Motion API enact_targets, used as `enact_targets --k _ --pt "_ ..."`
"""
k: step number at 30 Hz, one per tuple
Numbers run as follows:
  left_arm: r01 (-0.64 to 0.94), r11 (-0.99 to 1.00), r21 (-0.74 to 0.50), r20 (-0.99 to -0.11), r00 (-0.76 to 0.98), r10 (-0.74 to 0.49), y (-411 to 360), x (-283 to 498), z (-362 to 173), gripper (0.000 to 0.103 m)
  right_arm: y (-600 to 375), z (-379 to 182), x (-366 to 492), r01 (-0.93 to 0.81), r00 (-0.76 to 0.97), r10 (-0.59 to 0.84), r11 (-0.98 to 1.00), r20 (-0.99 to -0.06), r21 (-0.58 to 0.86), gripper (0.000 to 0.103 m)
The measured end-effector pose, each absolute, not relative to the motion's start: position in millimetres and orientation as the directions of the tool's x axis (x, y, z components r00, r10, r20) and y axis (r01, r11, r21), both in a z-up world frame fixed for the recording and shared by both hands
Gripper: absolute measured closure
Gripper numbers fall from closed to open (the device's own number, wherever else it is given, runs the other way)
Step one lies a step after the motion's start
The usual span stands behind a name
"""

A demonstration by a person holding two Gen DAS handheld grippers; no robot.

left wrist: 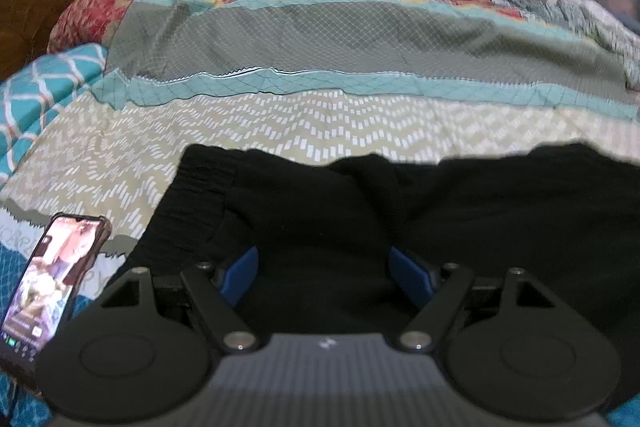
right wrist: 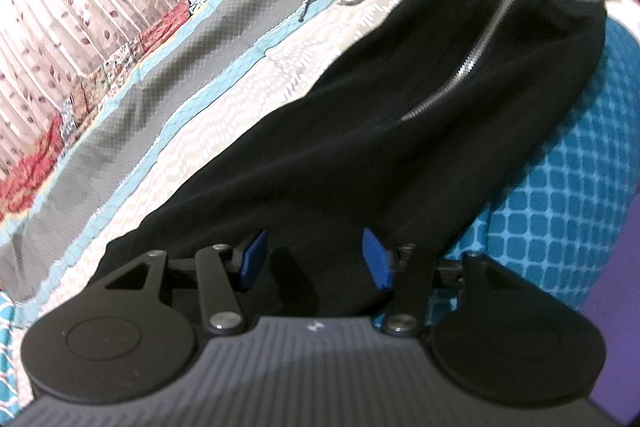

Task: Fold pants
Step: 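Smooth the pants waistband with the left gripper while the right gripper grasps the zipper pocket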

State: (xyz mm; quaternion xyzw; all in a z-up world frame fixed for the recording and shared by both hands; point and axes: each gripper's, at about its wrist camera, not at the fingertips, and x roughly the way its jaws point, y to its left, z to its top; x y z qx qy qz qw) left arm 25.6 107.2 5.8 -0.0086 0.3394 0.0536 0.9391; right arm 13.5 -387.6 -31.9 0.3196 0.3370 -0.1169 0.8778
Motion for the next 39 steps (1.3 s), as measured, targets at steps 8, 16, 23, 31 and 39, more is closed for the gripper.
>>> enact_targets --k 8,16,23,31,39 --pt "-0.064 0.992 -0.111 -0.564 0.826 -0.01 108 14 48 0.038 -345 -9 8 0.196 0.788 0.08 0.907 -0.61 0.372 0.054" --pt "-0.059 0.997 0.053 -0.745 0.662 0.079 85 46 -3 0.038 -375 -26 5 0.216 0.751 0.167 0.852 -0.639 0.477 0.061" --pt "-0.089 0.995 -0.034 -0.735 0.677 0.035 95 40 27 0.038 -489 -13 -59 0.434 0.86 -0.118 0.682 -0.497 0.589 0.054" --pt "-0.052 0.997 -0.059 -0.779 0.627 -0.013 57 53 30 0.037 -541 -56 -59 0.477 0.867 -0.171 0.553 -0.467 0.683 0.052" --pt "0.033 0.999 -0.035 -0.786 0.617 -0.048 18 52 38 0.035 -560 -66 -38 0.437 0.894 -0.188 0.563 -0.406 0.701 0.049"
